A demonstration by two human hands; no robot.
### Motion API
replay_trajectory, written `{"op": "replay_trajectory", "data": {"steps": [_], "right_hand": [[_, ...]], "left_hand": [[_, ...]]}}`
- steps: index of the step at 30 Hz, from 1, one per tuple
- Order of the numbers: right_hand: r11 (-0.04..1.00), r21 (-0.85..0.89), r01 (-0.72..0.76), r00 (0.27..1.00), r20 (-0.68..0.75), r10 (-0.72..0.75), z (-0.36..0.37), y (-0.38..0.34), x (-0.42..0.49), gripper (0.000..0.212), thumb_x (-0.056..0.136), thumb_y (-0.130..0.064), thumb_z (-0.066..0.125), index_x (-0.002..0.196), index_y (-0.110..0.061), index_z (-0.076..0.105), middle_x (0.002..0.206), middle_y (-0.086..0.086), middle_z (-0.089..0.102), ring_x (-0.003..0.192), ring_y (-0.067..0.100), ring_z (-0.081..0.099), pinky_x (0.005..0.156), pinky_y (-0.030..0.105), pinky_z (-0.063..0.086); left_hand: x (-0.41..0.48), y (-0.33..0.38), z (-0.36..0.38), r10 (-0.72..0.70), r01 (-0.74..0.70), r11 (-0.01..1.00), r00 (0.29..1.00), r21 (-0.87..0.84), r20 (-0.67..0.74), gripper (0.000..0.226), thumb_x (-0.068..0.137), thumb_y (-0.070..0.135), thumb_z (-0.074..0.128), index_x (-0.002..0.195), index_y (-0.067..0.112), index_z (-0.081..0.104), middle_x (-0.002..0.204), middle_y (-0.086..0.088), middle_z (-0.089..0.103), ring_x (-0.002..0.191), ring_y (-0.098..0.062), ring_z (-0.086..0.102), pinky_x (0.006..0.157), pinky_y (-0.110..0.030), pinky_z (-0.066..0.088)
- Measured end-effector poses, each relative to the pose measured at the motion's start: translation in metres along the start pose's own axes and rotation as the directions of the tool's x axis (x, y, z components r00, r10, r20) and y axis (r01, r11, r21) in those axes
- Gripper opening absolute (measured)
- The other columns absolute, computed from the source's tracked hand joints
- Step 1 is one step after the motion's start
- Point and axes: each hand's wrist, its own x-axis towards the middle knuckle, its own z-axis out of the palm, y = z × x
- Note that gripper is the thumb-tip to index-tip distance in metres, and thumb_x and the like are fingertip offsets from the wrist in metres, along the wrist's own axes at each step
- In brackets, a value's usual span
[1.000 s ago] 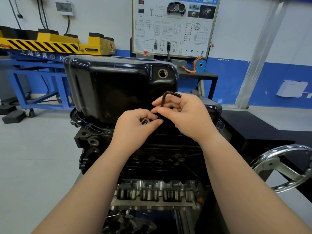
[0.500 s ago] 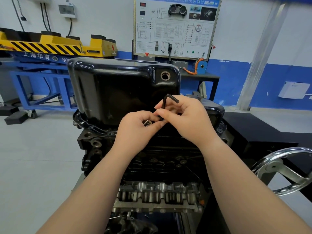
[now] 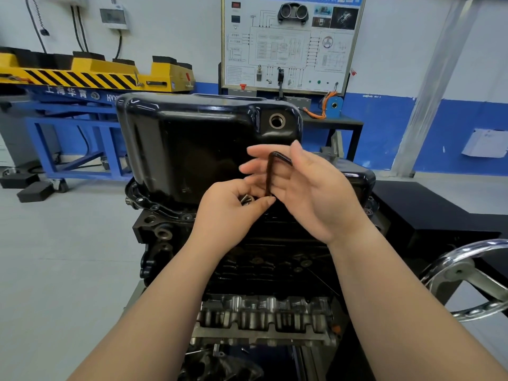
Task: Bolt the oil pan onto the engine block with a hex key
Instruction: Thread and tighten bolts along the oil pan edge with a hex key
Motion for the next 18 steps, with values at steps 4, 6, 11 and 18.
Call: {"op": "replay_trajectory", "data": {"steps": [4,6,11,18], "right_hand": [[0.987,0.15,-0.064,0.995,0.087,0.052,-0.008,0.007,0.001,0.046,0.093,-0.039,0.034,0.111,-0.01,0.066,0.083,0.003,0.059,0.085,0.018,0.056,0.085,0.034,0.044],[0.983,0.177,-0.043,0.995,0.097,0.026,-0.008,0.008,0.002,0.042,0.092,-0.037,0.039,0.109,-0.011,0.068,0.08,0.002,0.055,0.081,0.018,0.052,0.087,0.037,0.04],[0.958,0.285,-0.017,0.996,0.086,-0.008,-0.009,0.012,0.002,0.034,0.083,-0.039,0.059,0.102,-0.012,0.067,0.076,0.0,0.052,0.074,0.013,0.048,0.09,0.041,0.03],[0.984,0.173,-0.041,0.998,0.043,0.034,0.002,0.005,0.004,0.023,0.086,-0.031,0.048,0.091,-0.011,0.058,0.067,-0.002,0.042,0.066,0.011,0.039,0.085,0.042,0.025]], "left_hand": [[0.001,-0.001,0.0,-0.005,0.004,1.0,1.0,0.027,0.024,0.004,0.077,0.025,0.072,0.073,0.023,0.07,0.07,0.002,0.066,0.068,-0.01,0.058,0.061,-0.021,0.046],[0.001,0.0,0.0,-0.004,0.003,0.999,1.0,0.033,0.019,0.007,0.077,0.025,0.072,0.071,0.027,0.069,0.068,0.009,0.065,0.07,-0.004,0.058,0.061,-0.015,0.045],[0.0,0.001,0.0,0.003,-0.004,0.999,1.0,0.052,0.013,0.005,0.077,0.025,0.073,0.073,0.026,0.07,0.068,0.016,0.064,0.071,0.002,0.058,0.062,-0.011,0.045],[-0.001,0.002,-0.001,-0.007,0.006,0.998,1.0,0.055,0.013,0.008,0.078,0.024,0.072,0.077,0.017,0.073,0.075,0.007,0.068,0.072,-0.008,0.062,0.067,-0.024,0.051]]}}
